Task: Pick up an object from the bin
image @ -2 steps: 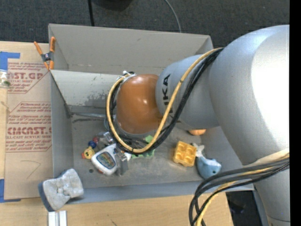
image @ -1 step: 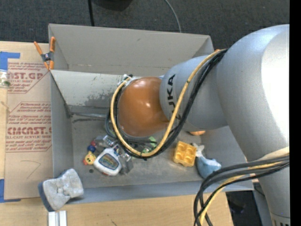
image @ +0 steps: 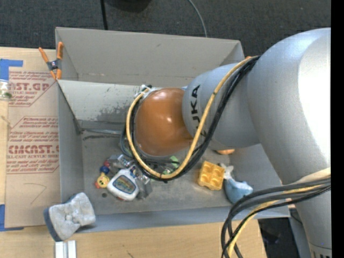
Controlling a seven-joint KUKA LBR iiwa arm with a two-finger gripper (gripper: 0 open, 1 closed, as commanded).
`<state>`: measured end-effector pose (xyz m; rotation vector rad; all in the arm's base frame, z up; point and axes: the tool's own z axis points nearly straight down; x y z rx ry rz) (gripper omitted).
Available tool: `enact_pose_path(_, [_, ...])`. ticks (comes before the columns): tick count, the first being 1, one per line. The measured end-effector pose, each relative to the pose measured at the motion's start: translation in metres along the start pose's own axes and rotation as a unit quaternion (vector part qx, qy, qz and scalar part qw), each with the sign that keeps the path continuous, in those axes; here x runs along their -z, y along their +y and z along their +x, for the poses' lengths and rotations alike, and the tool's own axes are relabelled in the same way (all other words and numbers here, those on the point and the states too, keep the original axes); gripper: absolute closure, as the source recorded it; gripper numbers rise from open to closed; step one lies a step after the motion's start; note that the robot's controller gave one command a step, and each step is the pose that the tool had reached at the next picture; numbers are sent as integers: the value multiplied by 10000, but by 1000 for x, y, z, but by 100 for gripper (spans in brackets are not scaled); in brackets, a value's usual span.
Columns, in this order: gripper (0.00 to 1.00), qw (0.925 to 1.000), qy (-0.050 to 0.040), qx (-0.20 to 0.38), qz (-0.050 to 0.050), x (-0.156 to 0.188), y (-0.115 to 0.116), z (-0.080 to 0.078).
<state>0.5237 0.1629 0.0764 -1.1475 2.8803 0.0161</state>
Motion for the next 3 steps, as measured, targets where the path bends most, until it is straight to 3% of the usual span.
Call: enact_pose_path(3, [100, 10000, -1, -1, -2, 0, 0, 0])
